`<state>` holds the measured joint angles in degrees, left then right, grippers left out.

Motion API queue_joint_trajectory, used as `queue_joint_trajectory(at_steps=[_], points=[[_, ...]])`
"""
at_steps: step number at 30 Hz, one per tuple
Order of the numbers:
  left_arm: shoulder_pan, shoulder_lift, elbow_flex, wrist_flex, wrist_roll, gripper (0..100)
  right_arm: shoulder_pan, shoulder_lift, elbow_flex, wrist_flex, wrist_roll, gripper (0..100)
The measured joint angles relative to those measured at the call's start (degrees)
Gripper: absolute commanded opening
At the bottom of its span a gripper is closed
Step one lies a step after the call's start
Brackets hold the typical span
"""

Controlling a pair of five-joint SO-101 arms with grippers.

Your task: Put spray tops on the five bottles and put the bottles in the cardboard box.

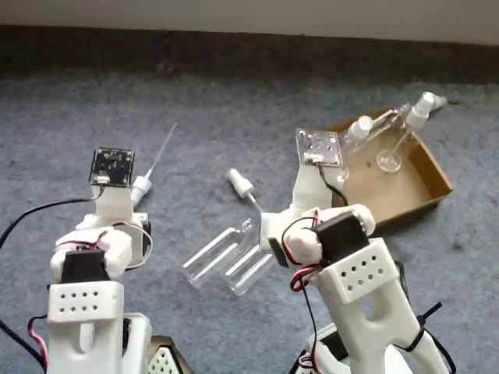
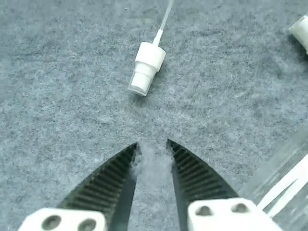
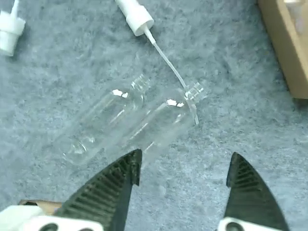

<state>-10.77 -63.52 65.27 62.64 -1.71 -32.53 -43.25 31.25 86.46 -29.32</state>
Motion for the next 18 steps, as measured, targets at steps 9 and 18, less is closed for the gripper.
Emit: queue_joint_trajectory(at_steps=[9, 18], points=[[-1.4, -16.6, 6.7, -0.4, 0.0, 5, -0.2, 0.2, 8.4, -9.1, -14.9, 25.6], [-1.4, -19.7, 7.5, -0.4, 0.0, 5, -0.6, 0.4, 20.6, -22.0, -15.1, 25.6]])
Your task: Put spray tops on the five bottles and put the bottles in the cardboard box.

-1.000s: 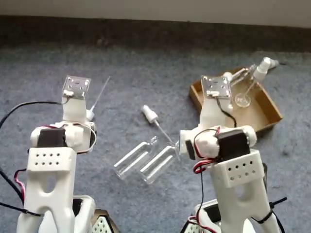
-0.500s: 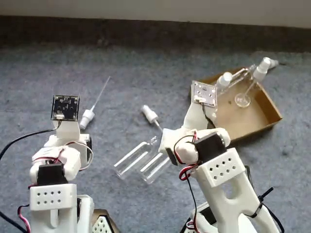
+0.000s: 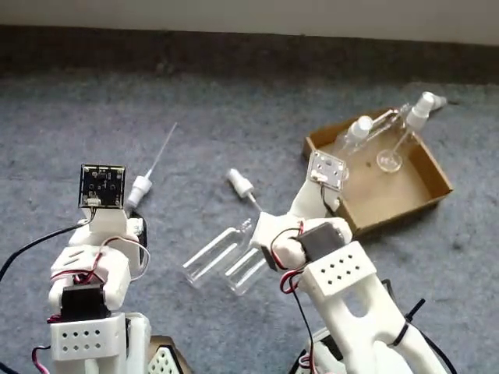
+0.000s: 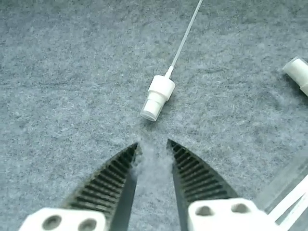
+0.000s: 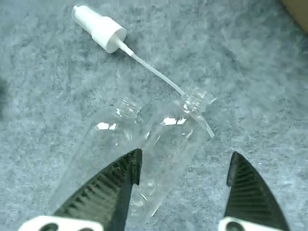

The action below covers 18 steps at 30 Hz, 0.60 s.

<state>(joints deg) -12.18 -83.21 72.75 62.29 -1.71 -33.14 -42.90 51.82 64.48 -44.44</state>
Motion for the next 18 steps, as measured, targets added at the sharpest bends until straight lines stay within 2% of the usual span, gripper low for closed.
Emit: queue_joint_trajectory(at_steps=[7, 12, 18], points=[[0.0, 0.0, 0.0, 0.0, 0.0, 5, -6.5, 0.0, 2.9, -1.8, -0.1, 25.6], [0.0, 0.0, 0.0, 0.0, 0.0, 5, -6.9, 0.0, 2.9, -7.3, -0.1, 25.6], [0.0, -0.2, 0.9, 0.0, 0.0, 5, -7.2, 0.0, 3.0, -8.4, -3.4, 25.6]])
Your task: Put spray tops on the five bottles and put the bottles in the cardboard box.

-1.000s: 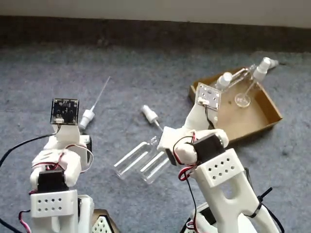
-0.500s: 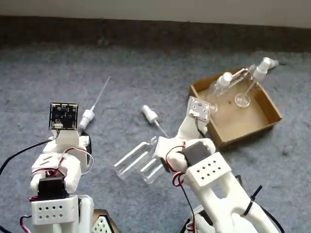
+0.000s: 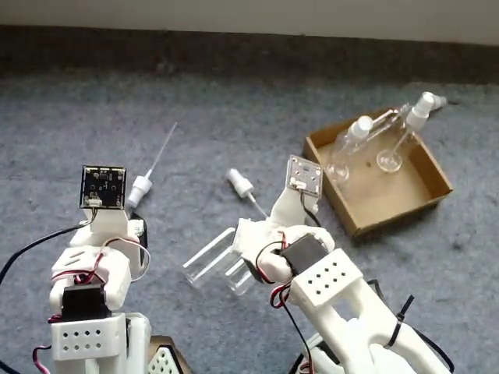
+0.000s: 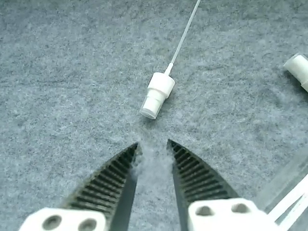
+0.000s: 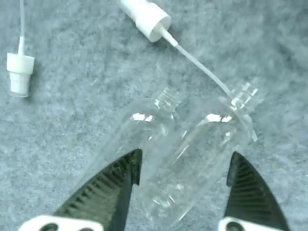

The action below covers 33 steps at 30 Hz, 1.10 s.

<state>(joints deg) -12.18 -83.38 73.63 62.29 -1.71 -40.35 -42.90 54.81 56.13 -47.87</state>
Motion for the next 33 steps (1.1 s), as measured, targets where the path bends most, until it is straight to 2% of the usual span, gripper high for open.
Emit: queue_joint_trajectory(at_steps=[10, 19, 25, 33], points=[[0.0, -0.4, 0.0, 0.0, 0.0, 5, -3.0, -0.1, 6.9, -0.6, -0.6, 25.6], [0.0, -0.4, 0.0, 0.0, 0.0, 5, -3.6, 0.0, 7.4, -7.6, -0.6, 25.6], [0.0, -0.4, 0.0, 0.0, 0.0, 5, -3.6, 0.6, 9.0, -8.1, 2.2, 25.6], [0.0, -0.4, 0.0, 0.0, 0.0, 5, -3.5, 15.2, 8.9, -10.7, 2.5, 25.5]])
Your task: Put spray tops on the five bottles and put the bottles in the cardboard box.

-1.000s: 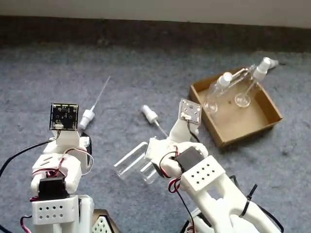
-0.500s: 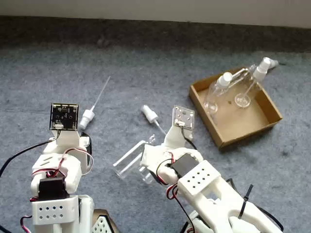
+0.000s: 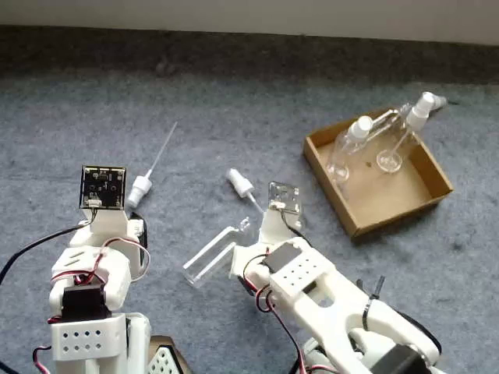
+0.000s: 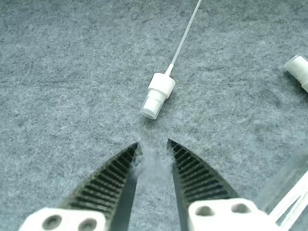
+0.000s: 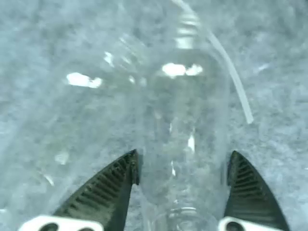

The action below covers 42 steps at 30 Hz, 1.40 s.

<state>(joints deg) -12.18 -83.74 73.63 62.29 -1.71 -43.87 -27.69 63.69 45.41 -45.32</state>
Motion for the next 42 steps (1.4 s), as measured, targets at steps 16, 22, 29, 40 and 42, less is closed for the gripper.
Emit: queue_joint_trajectory(at_steps=[16, 22, 29, 40, 42], points=[[0.0, 0.0, 0.2, 0.0, 0.0, 5, 4.2, -4.4, -2.9, 11.3, 9.7, 15.3], [0.0, 0.0, 1.3, -0.2, 0.0, 5, 9.1, -14.8, -2.9, 14.2, 19.5, 1.2], [0.0, 0.0, 1.3, -0.4, 0.0, 5, 19.3, -23.9, -2.9, 15.1, 35.6, 1.2], [0.0, 0.0, 1.3, -0.4, 0.0, 5, 28.7, -26.7, 4.7, 16.0, 63.8, 1.4], [0.0, 0.0, 1.3, -0.4, 0.0, 5, 31.6, -26.7, 5.0, 15.3, 64.7, 1.6]])
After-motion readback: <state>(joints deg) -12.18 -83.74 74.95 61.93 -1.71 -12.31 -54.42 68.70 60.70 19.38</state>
